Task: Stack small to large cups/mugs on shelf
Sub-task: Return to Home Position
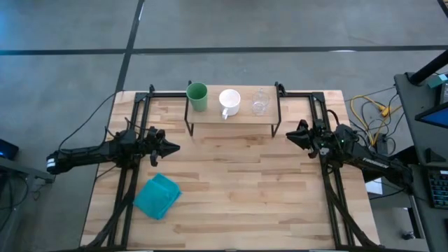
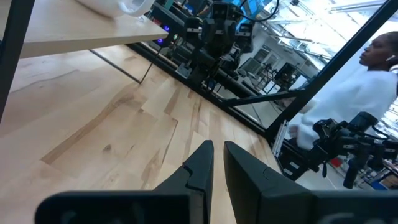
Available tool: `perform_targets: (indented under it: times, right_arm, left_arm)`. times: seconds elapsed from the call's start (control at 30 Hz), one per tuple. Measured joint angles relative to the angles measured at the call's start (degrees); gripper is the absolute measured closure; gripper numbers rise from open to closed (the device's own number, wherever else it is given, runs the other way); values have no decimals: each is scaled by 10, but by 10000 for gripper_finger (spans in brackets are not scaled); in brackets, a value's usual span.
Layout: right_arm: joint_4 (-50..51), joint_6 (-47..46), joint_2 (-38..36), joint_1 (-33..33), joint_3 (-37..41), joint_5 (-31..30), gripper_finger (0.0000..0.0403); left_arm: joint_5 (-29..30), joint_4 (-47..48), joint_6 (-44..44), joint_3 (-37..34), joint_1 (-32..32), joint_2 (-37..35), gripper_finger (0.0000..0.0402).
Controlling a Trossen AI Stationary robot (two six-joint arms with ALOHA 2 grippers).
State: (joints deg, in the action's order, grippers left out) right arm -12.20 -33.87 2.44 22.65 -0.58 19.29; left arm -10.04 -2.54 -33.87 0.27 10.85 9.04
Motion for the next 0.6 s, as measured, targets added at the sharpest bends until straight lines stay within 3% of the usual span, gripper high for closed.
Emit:
perform_targets:
  times: [0.6]
  right_arm:
    - [0, 0, 0, 0, 0, 0, 324]
  left_arm:
    - [0, 0, 0, 0, 0, 0, 378]
